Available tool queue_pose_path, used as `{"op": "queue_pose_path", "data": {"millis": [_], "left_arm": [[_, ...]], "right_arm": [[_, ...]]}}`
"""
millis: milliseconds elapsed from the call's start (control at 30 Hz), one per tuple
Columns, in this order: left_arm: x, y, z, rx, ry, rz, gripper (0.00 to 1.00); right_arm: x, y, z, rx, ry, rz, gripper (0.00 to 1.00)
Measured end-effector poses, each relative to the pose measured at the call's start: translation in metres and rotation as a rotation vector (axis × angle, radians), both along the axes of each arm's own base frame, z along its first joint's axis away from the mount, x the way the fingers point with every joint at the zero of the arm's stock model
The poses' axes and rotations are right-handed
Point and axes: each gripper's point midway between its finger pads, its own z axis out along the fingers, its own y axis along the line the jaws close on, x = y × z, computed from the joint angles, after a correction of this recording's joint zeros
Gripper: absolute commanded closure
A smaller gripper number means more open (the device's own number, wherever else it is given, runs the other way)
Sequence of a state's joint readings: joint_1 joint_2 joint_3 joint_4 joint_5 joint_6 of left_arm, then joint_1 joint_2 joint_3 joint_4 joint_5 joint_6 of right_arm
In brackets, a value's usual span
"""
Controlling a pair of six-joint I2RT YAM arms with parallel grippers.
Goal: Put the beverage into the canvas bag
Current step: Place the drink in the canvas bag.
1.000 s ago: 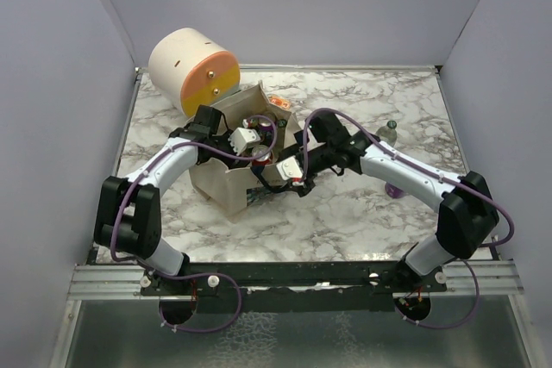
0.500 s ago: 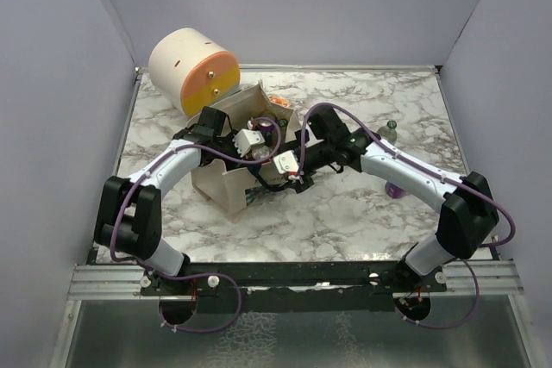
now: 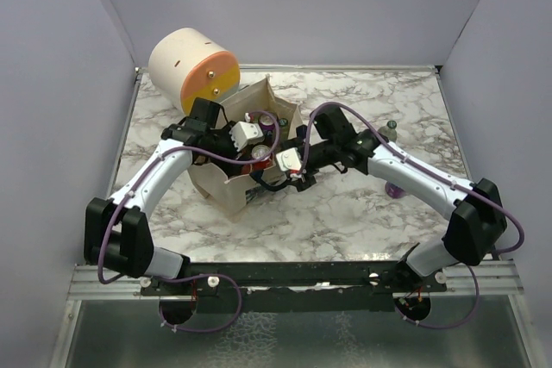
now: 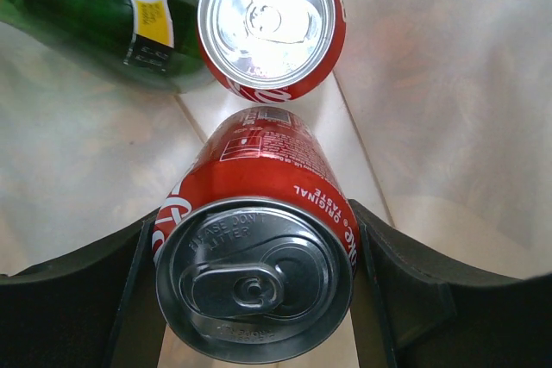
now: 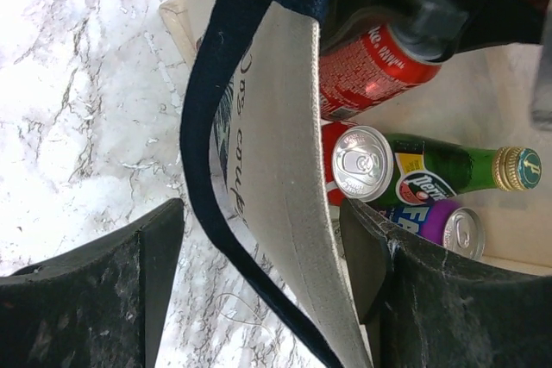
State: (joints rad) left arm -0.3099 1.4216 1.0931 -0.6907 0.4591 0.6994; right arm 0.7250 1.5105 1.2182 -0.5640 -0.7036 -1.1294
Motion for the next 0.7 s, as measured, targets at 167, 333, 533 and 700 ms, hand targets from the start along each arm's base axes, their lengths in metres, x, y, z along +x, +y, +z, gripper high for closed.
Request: {"op": "queue_pose_path", "data": {"millis": [167, 333, 533, 700], "left_arm": [[-0.003, -0.001, 0.020, -0.013, -0.045, -0.029, 1.00], [-0.012, -0.002, 0.018, -0.022, -0.020, -0.059, 1.00], [-0.011, -0.009, -0.001, -0.032, 0.048, -0.083, 1.00], [-0.006, -0.010, -0.031, -0.011, 0.110, -0.087, 1.00]], "right_arm": [[0.000, -0.001, -0.001, 0.001, -0.003, -0.010, 0.27], [0.001, -0.001, -0.003, 0.004, -0.002, -0.016, 0.27], [0.002, 0.000, -0.002, 0.009, -0.002, -0.023, 0.26], [0.004, -0.001, -0.001, 0.004, -0.009, -0.032, 0.25]]}}
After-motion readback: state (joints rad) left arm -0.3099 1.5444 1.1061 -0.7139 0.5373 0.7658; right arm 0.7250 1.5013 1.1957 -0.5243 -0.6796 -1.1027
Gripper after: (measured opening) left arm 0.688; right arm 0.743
